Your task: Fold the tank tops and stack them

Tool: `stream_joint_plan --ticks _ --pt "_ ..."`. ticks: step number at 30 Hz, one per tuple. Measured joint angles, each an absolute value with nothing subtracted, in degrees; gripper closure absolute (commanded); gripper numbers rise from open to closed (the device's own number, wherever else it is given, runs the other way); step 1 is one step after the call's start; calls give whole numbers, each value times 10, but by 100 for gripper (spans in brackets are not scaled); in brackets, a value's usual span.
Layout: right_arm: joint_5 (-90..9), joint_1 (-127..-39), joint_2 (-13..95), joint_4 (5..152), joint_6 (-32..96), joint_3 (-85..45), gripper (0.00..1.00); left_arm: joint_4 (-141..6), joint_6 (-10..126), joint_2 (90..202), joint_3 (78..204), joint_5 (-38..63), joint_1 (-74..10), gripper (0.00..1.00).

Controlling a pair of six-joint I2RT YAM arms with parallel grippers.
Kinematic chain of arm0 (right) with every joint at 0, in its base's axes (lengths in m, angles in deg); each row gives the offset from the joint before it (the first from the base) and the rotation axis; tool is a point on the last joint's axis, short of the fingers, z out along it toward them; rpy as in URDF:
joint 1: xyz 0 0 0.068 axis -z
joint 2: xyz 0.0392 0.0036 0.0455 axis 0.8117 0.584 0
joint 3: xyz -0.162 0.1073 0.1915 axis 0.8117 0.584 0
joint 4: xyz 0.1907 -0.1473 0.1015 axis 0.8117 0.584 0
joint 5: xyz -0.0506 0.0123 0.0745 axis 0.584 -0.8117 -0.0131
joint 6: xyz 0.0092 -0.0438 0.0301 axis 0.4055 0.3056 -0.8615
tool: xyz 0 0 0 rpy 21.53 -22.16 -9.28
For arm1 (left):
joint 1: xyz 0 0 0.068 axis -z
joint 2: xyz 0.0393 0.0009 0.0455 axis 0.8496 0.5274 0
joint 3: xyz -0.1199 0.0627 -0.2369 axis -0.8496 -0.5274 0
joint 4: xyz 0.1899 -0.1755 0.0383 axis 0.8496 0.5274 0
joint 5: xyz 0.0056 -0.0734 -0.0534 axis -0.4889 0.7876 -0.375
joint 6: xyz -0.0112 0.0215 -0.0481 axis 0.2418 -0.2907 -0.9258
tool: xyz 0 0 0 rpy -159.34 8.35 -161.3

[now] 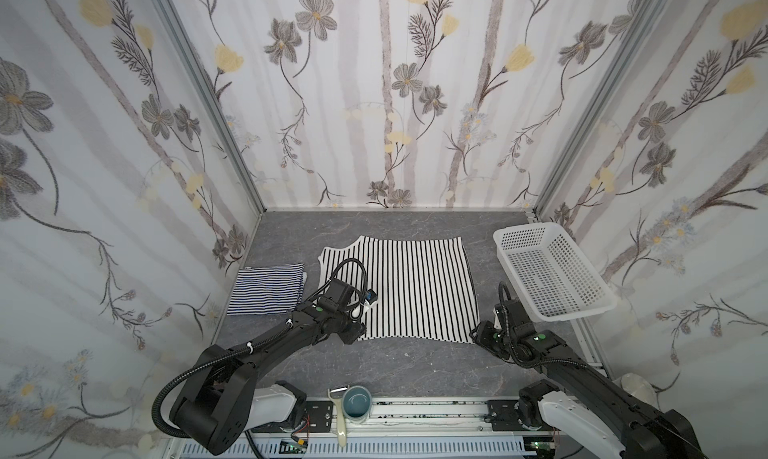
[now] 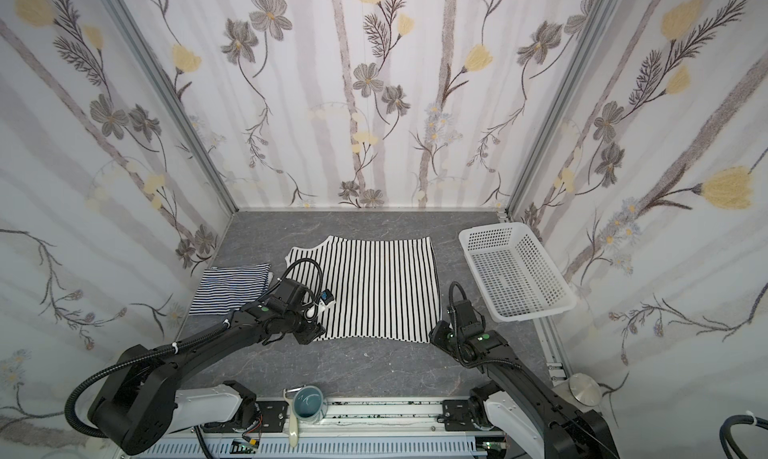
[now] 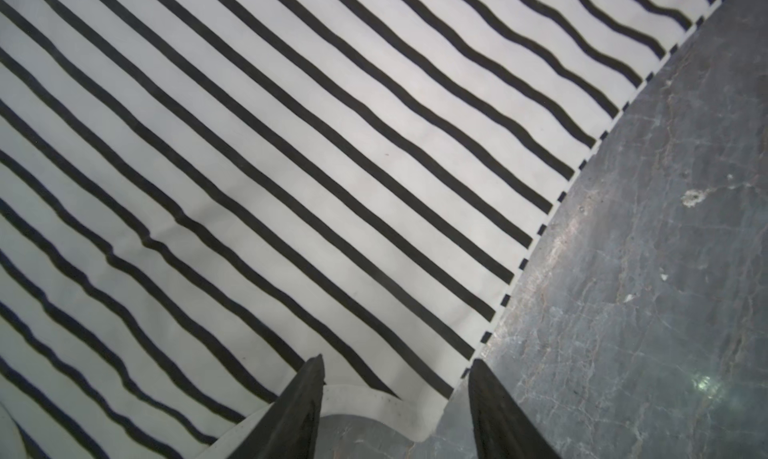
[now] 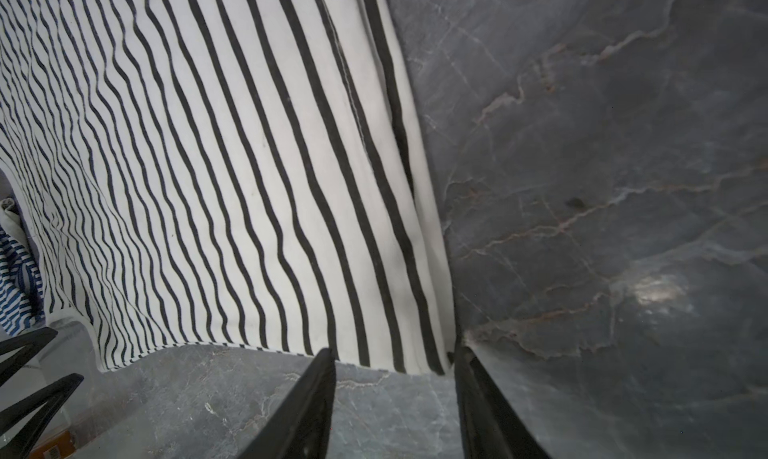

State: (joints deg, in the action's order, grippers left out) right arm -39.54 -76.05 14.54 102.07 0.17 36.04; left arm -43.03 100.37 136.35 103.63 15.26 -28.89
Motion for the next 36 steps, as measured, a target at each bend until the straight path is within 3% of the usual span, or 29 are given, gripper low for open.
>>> stream_joint_plan --ticks 12,28,36 --pt "-391 -761 181 1014 -6 361 59 -431 1017 1363 1036 135 -286 43" --pt "-398 -767 164 1021 -15 343 100 -432 1022 1370 1029 134 -283 42" --pt "-397 -769 173 1025 -14 313 100 -430 1043 1371 1015 119 -256 43"
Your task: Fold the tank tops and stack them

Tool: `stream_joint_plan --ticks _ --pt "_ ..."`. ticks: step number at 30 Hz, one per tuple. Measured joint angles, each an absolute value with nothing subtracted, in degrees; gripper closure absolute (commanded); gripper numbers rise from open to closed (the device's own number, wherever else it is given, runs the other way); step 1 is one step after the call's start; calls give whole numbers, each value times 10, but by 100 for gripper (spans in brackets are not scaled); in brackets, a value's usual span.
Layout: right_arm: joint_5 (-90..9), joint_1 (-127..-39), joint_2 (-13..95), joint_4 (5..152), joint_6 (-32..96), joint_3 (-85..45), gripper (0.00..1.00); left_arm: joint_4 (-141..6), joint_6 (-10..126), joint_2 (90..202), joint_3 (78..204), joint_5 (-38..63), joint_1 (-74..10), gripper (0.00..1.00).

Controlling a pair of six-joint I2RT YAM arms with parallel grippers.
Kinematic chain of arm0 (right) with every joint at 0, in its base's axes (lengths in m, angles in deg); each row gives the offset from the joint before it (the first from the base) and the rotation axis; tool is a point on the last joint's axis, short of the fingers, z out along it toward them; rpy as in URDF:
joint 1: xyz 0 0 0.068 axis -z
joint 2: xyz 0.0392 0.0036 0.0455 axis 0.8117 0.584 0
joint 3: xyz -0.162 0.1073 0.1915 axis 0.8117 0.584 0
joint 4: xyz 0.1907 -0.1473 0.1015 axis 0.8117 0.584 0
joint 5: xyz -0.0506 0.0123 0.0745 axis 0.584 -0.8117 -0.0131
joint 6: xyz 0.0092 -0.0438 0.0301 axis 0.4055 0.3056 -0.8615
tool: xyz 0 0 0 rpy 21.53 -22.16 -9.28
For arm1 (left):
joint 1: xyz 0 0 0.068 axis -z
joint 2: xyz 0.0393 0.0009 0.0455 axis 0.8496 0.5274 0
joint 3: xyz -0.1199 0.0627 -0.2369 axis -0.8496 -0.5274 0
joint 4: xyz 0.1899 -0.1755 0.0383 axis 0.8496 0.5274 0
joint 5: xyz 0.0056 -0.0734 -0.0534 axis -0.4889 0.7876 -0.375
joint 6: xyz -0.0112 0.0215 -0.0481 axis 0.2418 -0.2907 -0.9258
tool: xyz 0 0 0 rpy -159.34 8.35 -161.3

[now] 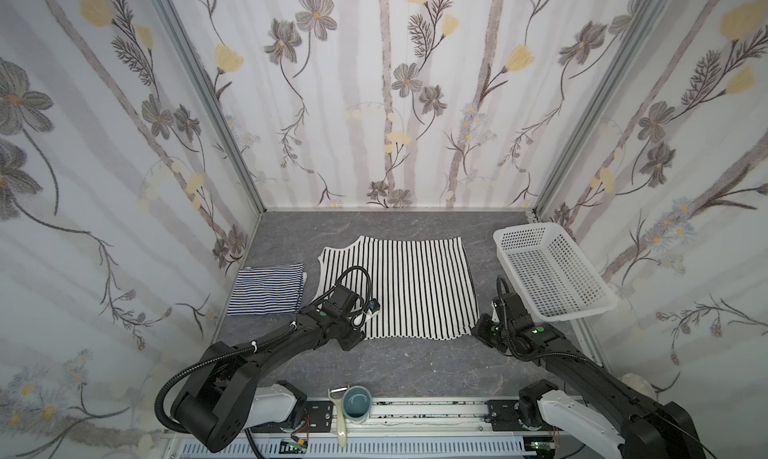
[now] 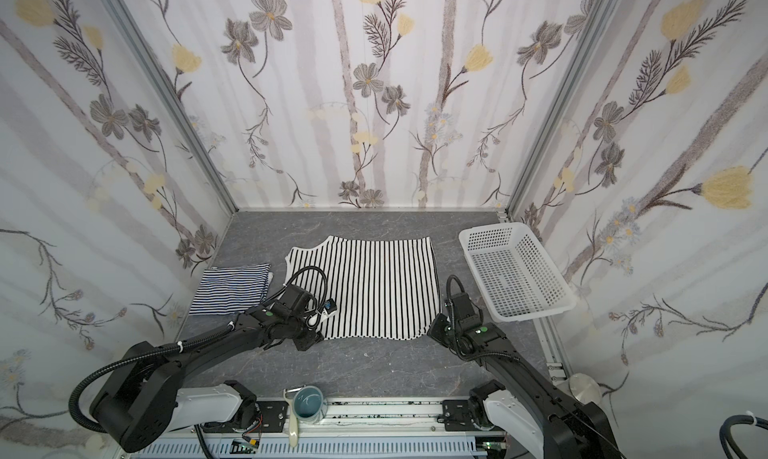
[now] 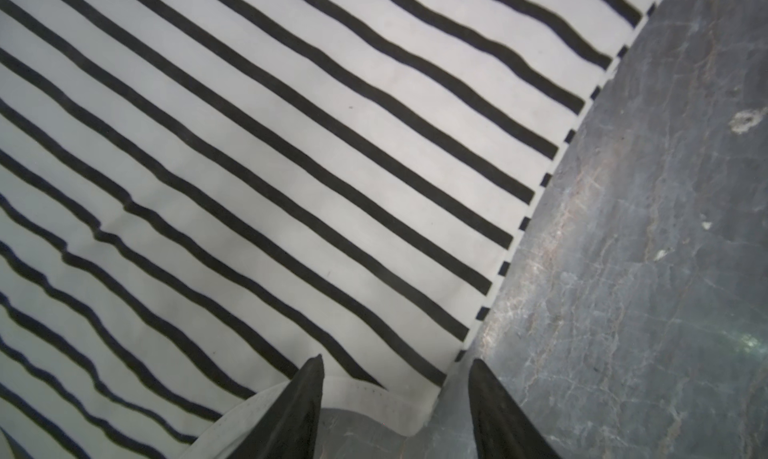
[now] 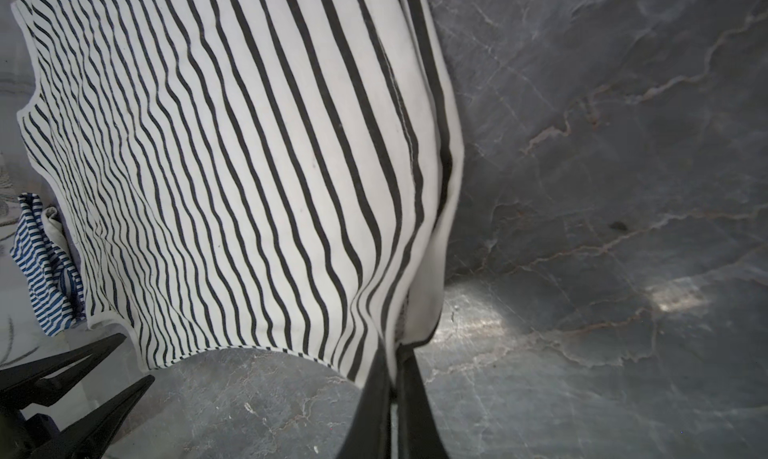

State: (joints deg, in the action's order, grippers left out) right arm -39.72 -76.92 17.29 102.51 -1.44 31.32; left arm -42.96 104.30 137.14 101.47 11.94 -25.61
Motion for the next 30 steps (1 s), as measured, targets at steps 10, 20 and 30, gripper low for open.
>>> stream_joint_plan --ticks 10,20,30 --pt "-395 -771 189 1027 -10 290 100 -431 1056 1390 1004 102 -243 51" --pt "-390 -771 202 1027 -4 286 100 -446 1060 1399 1003 113 -241 89" --pt "-376 -771 176 1041 -4 281 100 -389 1069 1375 1008 160 -237 98"
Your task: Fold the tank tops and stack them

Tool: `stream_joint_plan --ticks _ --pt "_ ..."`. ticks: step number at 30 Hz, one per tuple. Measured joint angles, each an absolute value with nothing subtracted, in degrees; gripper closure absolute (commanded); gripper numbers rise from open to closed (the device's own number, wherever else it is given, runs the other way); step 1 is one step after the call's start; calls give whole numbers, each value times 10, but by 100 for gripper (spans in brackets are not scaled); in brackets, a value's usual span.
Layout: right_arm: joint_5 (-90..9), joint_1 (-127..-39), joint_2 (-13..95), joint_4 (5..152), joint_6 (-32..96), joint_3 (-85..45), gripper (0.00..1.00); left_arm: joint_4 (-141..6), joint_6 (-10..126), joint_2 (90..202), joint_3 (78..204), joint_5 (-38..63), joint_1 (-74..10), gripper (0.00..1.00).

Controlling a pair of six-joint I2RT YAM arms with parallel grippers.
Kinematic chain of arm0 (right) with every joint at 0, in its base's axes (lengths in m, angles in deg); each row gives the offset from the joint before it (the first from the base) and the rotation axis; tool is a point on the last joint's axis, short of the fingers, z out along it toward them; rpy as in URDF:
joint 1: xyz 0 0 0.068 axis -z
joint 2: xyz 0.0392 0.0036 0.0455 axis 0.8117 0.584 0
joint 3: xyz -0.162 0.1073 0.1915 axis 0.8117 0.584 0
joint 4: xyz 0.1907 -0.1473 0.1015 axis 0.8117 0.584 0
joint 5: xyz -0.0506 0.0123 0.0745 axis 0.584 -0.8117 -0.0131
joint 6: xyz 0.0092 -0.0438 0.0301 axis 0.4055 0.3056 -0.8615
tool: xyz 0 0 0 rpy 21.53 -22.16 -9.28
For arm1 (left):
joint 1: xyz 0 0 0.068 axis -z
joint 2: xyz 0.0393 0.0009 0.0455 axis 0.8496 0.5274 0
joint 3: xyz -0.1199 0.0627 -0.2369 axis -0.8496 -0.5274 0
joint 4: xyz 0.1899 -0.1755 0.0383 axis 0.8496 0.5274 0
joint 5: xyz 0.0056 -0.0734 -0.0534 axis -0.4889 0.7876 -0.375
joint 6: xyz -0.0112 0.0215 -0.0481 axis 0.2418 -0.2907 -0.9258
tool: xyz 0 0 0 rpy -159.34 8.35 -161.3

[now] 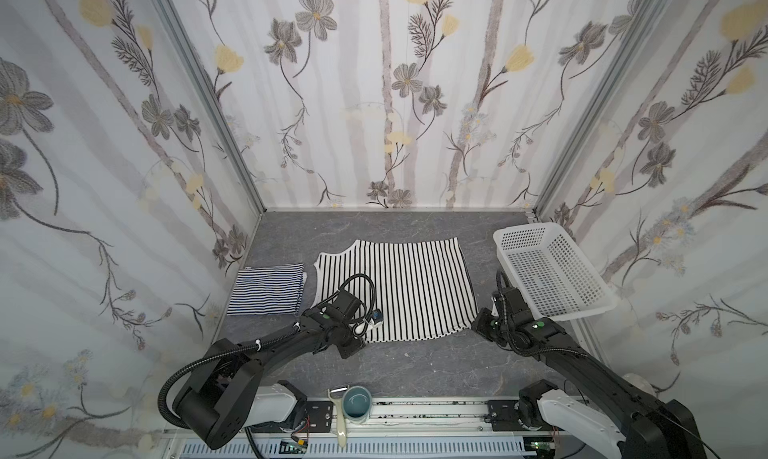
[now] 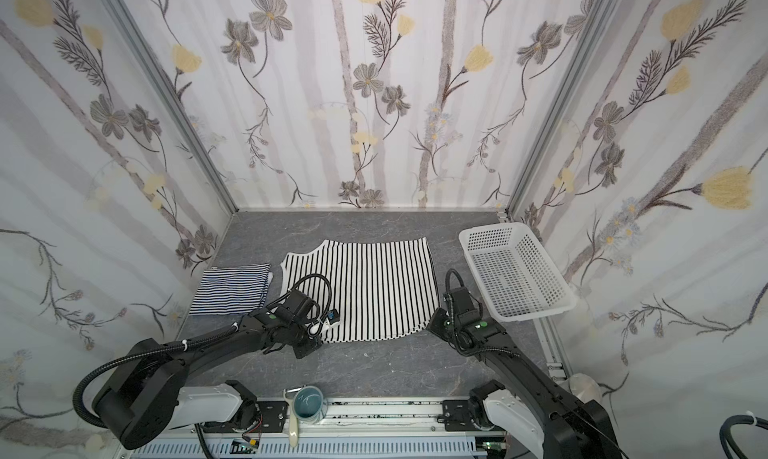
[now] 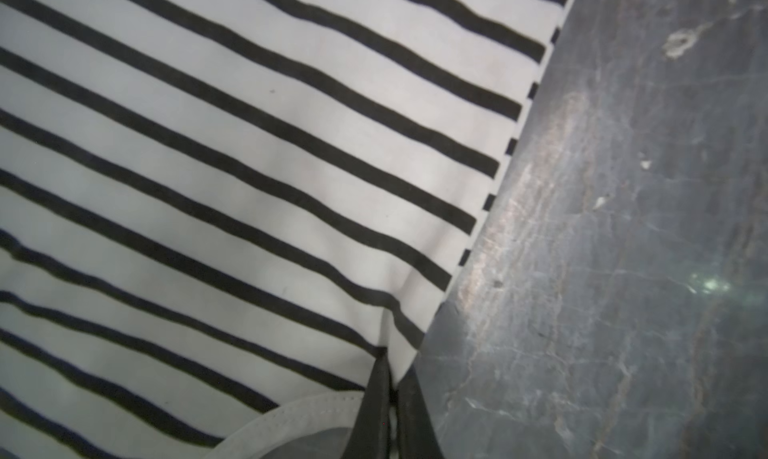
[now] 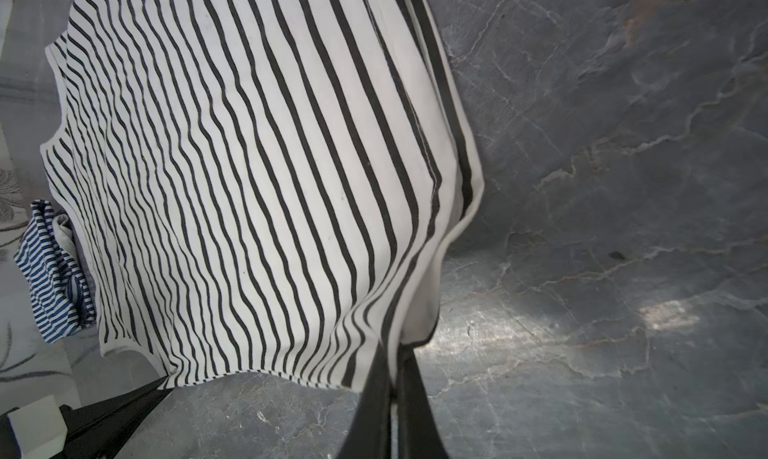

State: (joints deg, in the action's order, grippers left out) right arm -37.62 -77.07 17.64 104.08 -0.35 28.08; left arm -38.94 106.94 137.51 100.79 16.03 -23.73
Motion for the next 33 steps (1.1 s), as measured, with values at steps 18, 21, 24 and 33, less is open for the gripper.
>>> stream_joint_plan --ticks 18,21,24,33 --pt "-374 -756 165 1102 16 200 100 -278 1104 1374 1117 180 -254 99" --pt "-374 -745 200 1101 35 162 100 -274 1120 1399 1140 174 -271 99" --pt "-374 -729 240 1101 55 126 100 -273 1138 1425 1166 173 -289 98" --pt "-377 -679 342 1093 113 56 100 -272 1179 1522 1252 179 -324 95"
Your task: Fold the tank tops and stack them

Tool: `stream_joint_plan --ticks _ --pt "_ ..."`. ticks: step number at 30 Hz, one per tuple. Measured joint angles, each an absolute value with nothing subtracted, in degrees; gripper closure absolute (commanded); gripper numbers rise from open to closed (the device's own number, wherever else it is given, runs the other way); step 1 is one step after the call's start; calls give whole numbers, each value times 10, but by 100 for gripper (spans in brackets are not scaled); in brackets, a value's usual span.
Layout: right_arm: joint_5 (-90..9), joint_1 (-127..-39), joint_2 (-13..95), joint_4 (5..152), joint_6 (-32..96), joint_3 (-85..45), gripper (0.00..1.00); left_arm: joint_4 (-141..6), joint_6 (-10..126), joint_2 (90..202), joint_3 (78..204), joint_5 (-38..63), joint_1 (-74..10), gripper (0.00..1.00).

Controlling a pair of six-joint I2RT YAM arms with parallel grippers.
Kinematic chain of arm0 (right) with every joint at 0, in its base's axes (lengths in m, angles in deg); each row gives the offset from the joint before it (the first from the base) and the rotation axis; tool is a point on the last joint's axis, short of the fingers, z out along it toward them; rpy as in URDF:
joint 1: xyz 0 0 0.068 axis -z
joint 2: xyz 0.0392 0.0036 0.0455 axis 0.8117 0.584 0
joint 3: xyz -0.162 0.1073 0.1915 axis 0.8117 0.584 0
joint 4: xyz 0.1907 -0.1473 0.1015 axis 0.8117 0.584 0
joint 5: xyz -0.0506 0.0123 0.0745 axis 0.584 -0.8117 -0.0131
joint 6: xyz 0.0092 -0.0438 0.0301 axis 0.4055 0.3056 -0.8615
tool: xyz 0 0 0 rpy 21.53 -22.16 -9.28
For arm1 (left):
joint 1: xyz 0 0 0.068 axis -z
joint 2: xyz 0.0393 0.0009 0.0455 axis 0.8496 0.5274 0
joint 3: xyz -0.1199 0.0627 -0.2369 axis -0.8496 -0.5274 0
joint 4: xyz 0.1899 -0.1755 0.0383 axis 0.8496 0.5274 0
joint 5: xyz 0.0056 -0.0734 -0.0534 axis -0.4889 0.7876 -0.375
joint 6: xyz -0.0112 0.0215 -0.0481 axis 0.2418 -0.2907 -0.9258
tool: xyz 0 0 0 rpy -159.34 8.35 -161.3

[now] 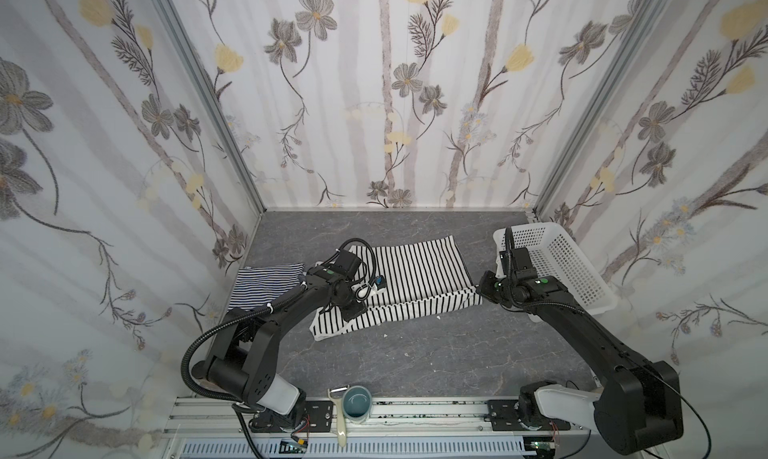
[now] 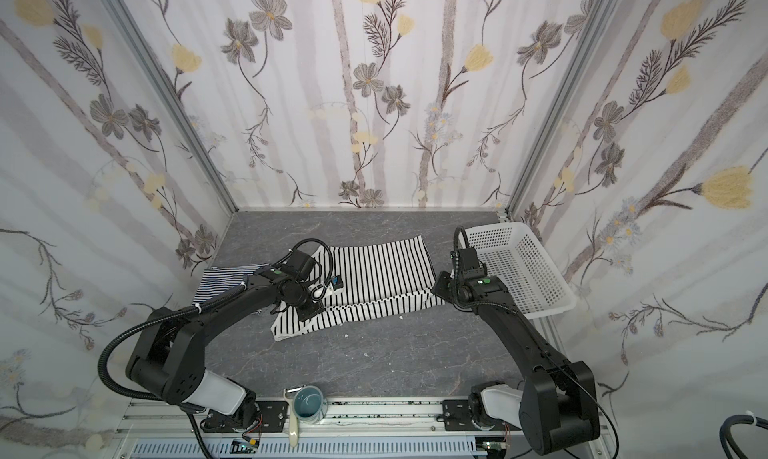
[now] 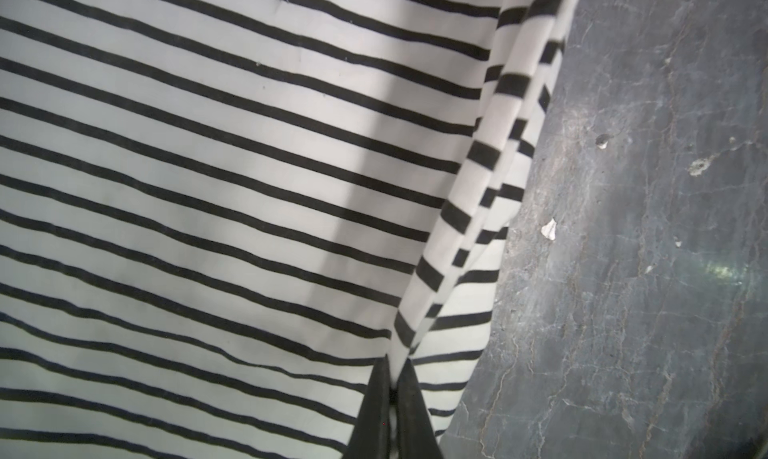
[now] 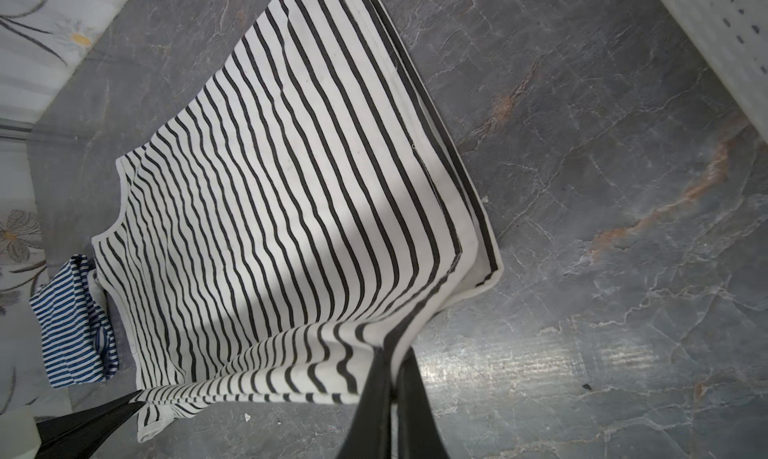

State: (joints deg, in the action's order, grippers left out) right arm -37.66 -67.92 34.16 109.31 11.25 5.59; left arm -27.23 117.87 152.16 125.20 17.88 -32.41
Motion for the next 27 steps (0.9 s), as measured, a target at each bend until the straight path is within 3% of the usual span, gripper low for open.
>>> stream_joint_plan --ticks 27 --pt "-381 -650 554 1044 176 -44 100 -275 1191 1649 1343 191 -354 88"
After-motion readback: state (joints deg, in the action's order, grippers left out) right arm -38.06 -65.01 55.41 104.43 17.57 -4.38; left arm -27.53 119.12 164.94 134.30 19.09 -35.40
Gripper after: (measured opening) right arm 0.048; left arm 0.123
